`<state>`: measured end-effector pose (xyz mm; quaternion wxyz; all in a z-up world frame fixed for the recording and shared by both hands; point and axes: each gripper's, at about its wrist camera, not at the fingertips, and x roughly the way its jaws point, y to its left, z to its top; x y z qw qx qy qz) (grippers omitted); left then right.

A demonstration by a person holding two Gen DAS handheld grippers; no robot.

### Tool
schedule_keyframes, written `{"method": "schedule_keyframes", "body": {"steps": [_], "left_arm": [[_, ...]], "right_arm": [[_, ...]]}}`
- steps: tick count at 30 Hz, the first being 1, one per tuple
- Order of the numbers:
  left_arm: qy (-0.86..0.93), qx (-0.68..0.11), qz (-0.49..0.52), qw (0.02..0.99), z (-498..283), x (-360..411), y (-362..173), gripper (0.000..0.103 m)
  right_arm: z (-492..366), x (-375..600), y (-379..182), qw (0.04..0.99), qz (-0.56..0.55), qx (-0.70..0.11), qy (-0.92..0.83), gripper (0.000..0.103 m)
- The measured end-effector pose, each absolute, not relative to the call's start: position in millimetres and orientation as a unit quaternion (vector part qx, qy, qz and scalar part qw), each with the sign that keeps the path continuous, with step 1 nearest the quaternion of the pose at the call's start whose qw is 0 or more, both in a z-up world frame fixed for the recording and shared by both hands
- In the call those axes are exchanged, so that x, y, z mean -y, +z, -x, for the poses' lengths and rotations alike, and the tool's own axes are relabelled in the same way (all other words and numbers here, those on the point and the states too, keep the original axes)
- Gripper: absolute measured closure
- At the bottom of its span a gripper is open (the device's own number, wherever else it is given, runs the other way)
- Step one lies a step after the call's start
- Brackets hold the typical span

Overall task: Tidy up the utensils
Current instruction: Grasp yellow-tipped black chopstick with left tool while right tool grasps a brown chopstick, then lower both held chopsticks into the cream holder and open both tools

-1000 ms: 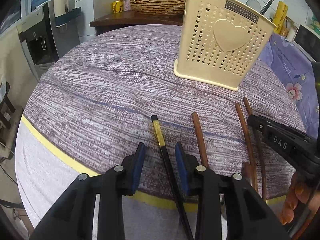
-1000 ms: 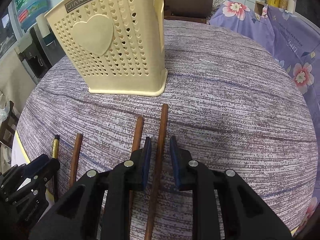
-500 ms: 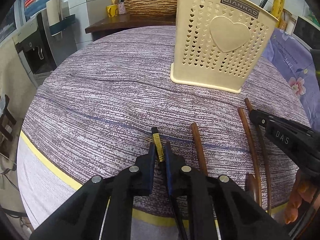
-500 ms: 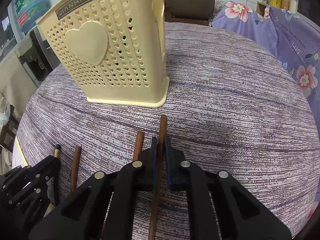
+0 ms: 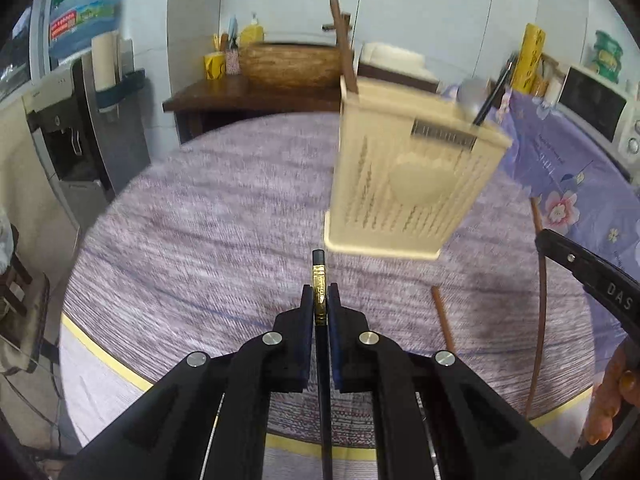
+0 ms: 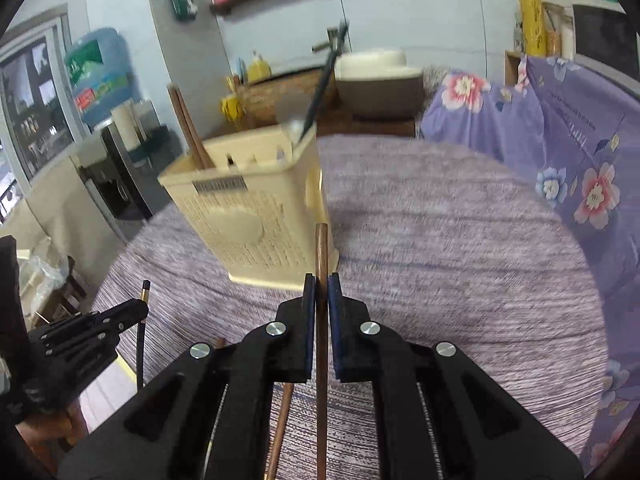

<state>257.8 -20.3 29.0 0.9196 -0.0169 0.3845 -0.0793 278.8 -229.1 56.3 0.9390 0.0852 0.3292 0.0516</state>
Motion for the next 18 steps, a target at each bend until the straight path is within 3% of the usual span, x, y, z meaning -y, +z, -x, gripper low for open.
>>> {"method": "schedule_keyframes", "body": {"steps": [7, 18], "left_arm": [[-0.087, -0.321, 0.025, 0.943, -252.8, 10.4, 90.1, 0.095], [-0.084, -0.297, 0.014, 0.951, -257.5, 12.1, 112.6, 0.095]], "right_arm": [[-257.2, 242.8, 111.5, 0.958, -0.077, -0.271, 0.053, 0.096], [-257.0, 244.1, 119.3, 0.957, -0.077, -0.274, 0.056, 0.096]]}}
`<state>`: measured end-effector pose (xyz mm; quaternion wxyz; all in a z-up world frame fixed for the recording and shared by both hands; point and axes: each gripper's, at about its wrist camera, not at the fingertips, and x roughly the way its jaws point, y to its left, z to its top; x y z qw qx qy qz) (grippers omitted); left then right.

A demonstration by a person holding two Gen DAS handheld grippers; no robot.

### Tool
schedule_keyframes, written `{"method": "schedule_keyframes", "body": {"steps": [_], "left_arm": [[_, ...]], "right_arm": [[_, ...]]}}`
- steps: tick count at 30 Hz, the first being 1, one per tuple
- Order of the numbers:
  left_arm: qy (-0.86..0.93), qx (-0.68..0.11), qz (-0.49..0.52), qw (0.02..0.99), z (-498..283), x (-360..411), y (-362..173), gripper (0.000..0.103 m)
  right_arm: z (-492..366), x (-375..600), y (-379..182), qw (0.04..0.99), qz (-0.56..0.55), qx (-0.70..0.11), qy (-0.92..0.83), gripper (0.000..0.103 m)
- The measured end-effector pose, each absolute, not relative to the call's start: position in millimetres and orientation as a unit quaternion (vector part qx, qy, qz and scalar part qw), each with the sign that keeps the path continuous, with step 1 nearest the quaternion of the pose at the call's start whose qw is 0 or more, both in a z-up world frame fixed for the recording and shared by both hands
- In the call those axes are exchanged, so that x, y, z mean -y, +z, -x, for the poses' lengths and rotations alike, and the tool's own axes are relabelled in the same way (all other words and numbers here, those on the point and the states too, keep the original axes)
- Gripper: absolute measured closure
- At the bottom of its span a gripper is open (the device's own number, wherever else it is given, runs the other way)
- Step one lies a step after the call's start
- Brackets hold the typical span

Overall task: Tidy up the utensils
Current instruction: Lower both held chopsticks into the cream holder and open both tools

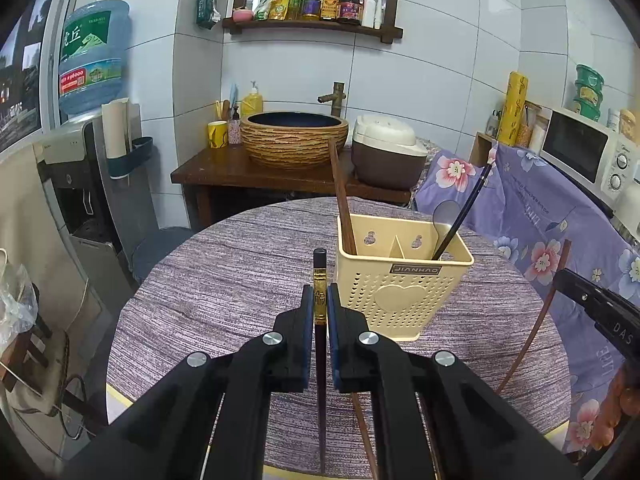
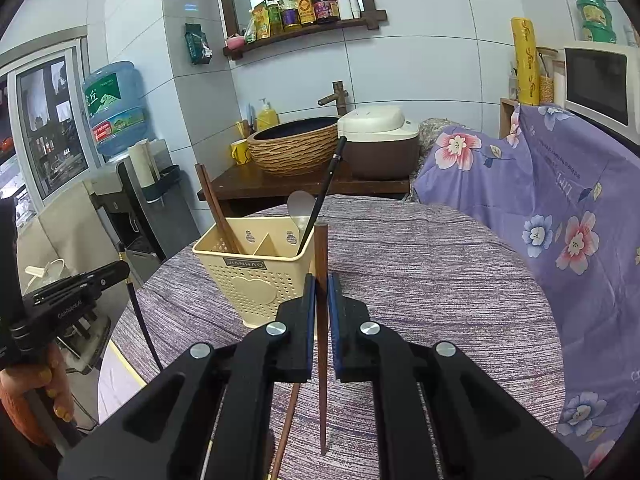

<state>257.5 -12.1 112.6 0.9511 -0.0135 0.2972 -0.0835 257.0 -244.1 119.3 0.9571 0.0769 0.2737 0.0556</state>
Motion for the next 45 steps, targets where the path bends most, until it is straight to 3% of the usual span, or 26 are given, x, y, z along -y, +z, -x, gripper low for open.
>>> {"method": "schedule_keyframes", "body": {"steps": [8, 17, 21, 26, 37, 45], "left_arm": [[-0.100, -0.272, 0.024, 0.957, -261.2, 2.4, 149.0, 0.095], [-0.134, -0.214, 0.042, 0.967, -287.9, 8.6, 259.2, 0.095], [-0.135, -0.193, 0.044, 0.971, -305.6, 22.8, 283.3, 0.095], [-0.138, -0.193, 0.037, 0.971, -317.8, 38.0, 268.0, 0.095], [-0.133, -0.259, 0.031, 0.956, -345.9, 51.3, 173.9, 0.095], [-0.127, -0.293, 0.027, 0.947, -348.9, 52.6, 137.3, 0.095]], "right_arm": [[-265.8, 241.3, 152.6, 0.956, -0.089, -0.266, 0.088, 0.096], [-306.1, 218.9, 273.6, 0.973, -0.064, -0.199, 0.098, 0.096], [-328.8, 212.4, 292.9, 0.975, -0.062, -0.195, 0.091, 0.096], [-349.0, 205.6, 268.9, 0.972, -0.055, -0.213, 0.084, 0.096], [-366.0, 201.1, 168.4, 0.957, -0.057, -0.274, 0.079, 0.095], [-362.6, 195.9, 148.7, 0.960, -0.047, -0.266, 0.071, 0.095]]}}
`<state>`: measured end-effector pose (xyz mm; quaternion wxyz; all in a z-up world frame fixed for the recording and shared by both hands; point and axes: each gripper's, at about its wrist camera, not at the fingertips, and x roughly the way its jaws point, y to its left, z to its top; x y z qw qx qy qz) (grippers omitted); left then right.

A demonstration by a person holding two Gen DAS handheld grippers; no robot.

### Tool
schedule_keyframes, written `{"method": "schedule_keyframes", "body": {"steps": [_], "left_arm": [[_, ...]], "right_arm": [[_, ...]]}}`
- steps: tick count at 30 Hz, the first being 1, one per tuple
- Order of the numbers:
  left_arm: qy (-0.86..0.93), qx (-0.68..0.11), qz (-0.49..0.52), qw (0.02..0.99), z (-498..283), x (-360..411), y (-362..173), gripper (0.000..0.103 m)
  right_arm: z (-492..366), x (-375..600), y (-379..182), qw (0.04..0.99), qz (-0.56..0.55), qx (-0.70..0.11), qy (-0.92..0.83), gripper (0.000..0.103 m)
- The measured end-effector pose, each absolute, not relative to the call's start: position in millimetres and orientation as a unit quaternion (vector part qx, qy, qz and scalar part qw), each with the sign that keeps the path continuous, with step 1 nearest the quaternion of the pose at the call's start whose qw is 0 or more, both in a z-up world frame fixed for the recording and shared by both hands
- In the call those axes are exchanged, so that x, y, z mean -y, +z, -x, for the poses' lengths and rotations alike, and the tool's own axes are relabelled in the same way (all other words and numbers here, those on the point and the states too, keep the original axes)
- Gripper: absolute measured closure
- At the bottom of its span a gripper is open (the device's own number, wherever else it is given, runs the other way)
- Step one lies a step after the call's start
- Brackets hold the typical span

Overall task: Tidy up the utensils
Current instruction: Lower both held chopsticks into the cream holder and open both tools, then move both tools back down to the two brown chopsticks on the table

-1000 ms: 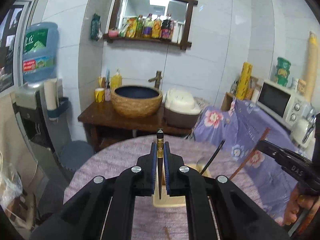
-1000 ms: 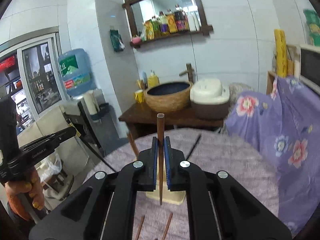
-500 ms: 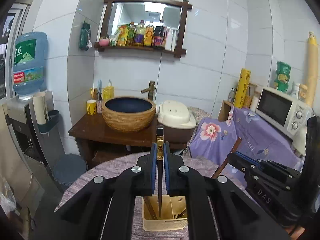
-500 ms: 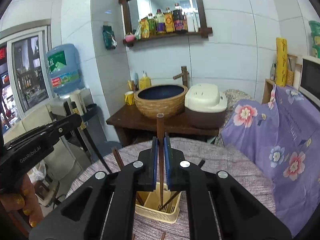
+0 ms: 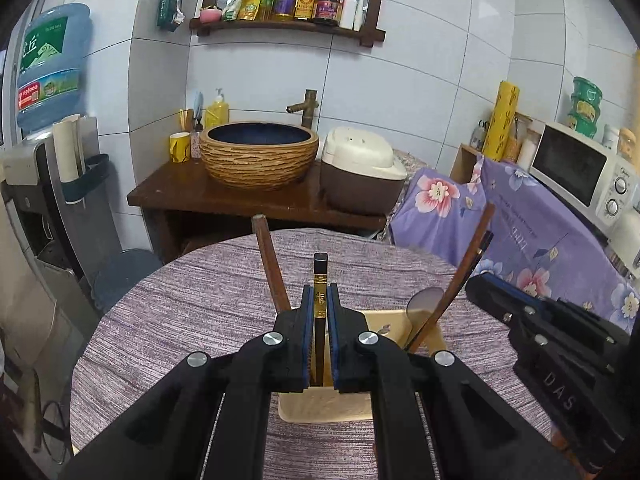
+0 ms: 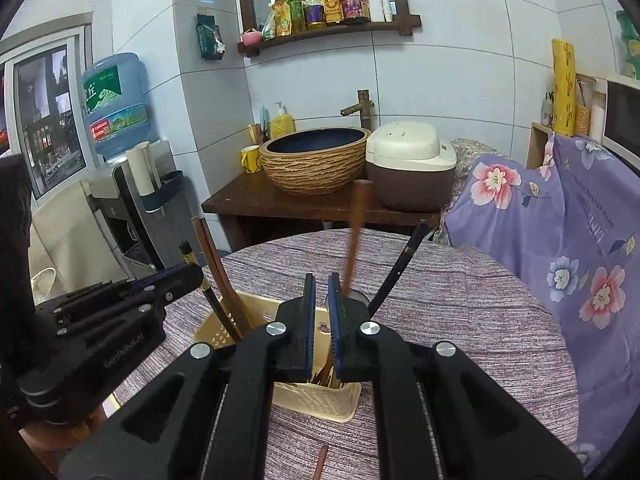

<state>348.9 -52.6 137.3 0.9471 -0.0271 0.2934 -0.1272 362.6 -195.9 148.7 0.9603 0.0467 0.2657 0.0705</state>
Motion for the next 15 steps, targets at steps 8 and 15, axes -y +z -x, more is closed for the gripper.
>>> {"method": "schedule_keyframes", "body": {"steps": [8, 15], "left_arm": [[-0.126, -0.266, 0.017, 0.955, -313.3, 44.3, 139.1, 0.067], [-0.109, -0.281, 0.018, 0.953, -270.8, 21.0, 102.1, 0.029]], "right_arm": [[-327.8, 197.5, 140.7, 0.963, -0.034, -0.260, 0.068, 0.094], [-285.9, 197.7, 86.1, 0.951, -0.025, -0.305, 0.048, 0.056]]}}
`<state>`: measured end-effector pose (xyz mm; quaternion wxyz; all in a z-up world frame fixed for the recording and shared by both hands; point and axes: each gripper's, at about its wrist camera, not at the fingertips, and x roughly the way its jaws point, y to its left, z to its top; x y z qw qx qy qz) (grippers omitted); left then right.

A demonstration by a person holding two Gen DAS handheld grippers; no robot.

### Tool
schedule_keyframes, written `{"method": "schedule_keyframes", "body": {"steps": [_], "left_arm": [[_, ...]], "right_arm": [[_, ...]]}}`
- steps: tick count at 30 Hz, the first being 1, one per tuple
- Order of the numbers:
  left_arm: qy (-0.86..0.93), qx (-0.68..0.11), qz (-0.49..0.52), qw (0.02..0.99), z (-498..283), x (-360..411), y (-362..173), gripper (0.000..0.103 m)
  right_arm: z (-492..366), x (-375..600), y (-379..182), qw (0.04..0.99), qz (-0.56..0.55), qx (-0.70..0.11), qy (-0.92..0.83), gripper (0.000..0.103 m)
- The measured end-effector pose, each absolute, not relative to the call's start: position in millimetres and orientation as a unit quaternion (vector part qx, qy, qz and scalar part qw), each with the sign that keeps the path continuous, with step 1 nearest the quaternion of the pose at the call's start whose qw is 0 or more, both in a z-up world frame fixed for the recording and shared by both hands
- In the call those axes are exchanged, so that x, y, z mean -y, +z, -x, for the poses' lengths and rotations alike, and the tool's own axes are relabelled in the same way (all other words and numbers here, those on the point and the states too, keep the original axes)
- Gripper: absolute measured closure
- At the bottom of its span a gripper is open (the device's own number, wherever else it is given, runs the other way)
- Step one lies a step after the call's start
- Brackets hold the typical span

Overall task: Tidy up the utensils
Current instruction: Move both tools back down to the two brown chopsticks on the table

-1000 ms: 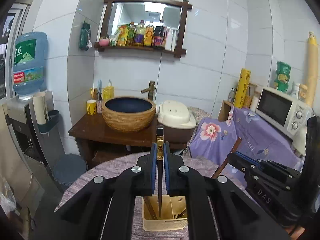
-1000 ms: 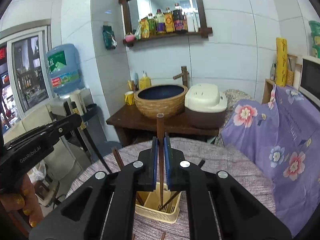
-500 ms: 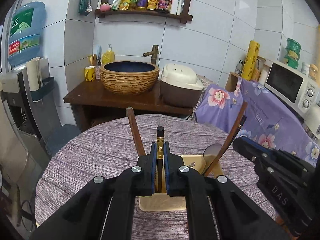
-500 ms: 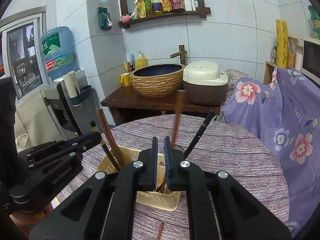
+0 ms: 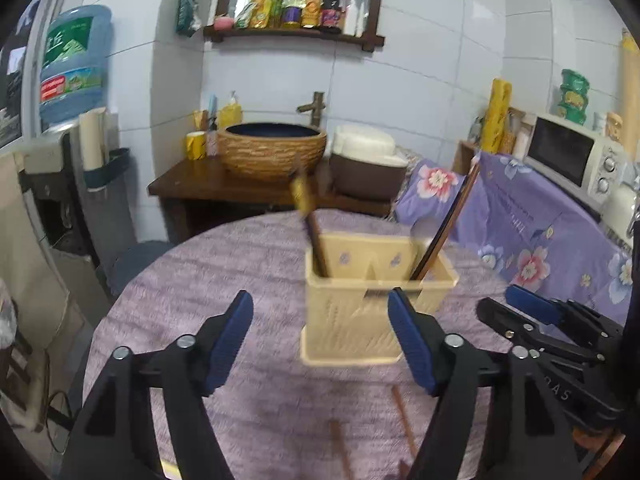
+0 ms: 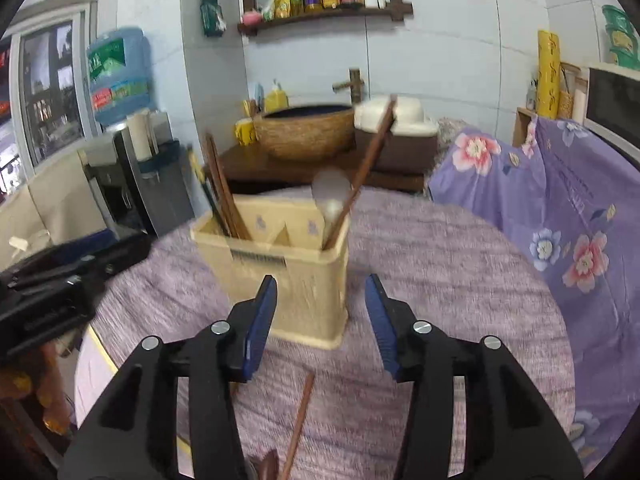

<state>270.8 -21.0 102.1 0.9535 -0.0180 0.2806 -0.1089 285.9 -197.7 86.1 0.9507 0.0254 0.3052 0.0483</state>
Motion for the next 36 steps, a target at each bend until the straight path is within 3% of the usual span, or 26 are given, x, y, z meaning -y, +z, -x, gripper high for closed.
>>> {"method": "schedule_keyframes", "body": {"steps": [7, 13, 36], "left_arm": [[-0.067, -0.362, 0.006, 0.930, -242.1, 4.0, 26.5, 0.029], [-0.060, -0.392, 0.007, 0.918, -221.4, -1.5, -7.2, 0.037], [-0.076, -0.418, -0.004, 0.905, -217.4, 19.0, -25.7, 0.054]], "right_arm": [[-261.7, 194.9, 14.8, 0.922, -0.037, -0.384, 0.032, 0.056], [-260.7, 182.1, -22.7, 0.900, -0.026, -0.434, 0.036, 0.059], [-299.0, 161.4, -47.3, 0.884, 0.001, -0.466, 0.042, 0.094]]}}
